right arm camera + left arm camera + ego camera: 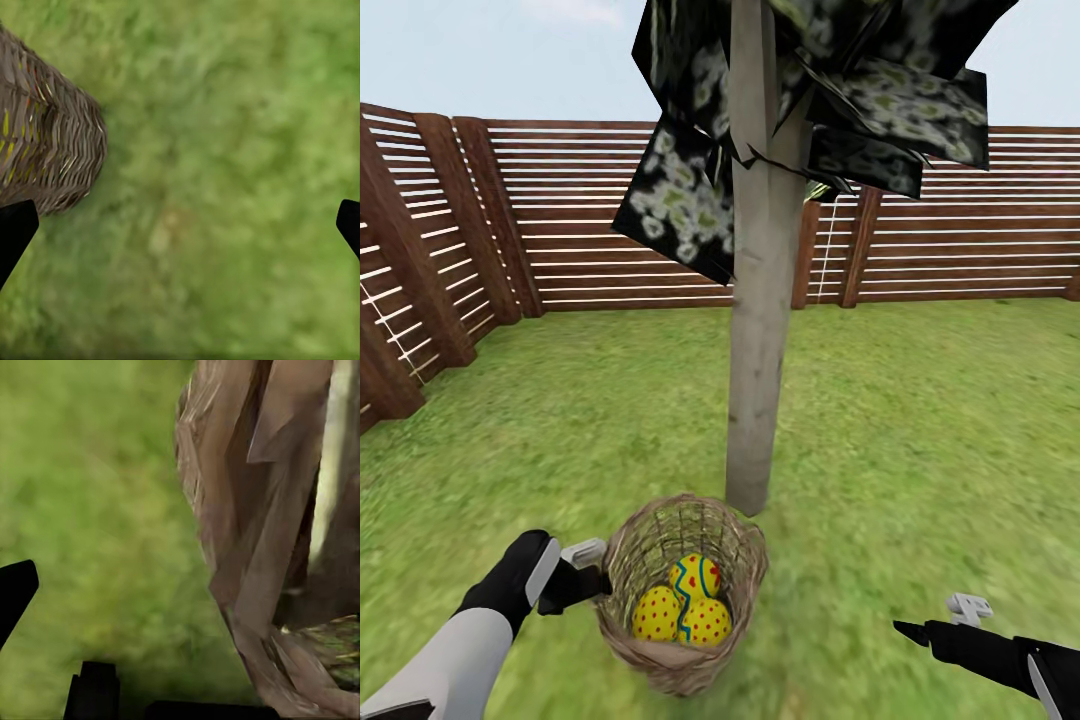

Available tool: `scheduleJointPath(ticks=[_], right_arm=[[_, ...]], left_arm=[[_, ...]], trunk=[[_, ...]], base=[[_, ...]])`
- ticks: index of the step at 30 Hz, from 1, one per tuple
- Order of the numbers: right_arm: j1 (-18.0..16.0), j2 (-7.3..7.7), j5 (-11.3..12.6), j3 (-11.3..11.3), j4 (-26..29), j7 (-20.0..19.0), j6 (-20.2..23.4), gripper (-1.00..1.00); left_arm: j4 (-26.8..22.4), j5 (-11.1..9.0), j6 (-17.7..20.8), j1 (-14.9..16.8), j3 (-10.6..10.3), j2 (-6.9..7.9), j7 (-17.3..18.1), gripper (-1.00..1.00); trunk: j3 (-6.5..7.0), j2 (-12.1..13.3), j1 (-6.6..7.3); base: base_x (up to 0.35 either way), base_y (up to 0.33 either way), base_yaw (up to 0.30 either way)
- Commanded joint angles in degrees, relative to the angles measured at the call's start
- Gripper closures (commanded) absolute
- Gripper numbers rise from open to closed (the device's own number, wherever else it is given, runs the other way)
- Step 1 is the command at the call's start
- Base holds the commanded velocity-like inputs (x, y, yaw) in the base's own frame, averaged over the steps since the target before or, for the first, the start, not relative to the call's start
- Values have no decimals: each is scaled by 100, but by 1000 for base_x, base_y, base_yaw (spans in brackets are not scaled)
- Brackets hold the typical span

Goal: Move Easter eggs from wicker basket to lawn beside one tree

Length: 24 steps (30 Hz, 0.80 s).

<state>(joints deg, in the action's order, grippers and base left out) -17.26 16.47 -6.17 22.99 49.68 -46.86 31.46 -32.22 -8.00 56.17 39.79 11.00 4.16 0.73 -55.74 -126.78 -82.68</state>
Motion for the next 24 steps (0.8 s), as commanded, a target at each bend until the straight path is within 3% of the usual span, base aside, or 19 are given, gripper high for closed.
scheduleJointPath(ticks=[1,5,24], right_arm=[[-5,-4,-60,21,6,-52,18,-100],[-5,-4,-60,21,6,-52,18,-100],[-5,-18,-73,12,-44,10,18,-100]], left_arm=[[-7,-3,25,3,16,-3,8,-100],[-33,0,29,3,10,-7,6,-100],[-91,6,49,3,-7,4,0,-100]], trunk=[[-5,-2,1],[-5,-2,1],[336,760,418]], base=[[0,0,0],[0,0,0],[0,0,0]])
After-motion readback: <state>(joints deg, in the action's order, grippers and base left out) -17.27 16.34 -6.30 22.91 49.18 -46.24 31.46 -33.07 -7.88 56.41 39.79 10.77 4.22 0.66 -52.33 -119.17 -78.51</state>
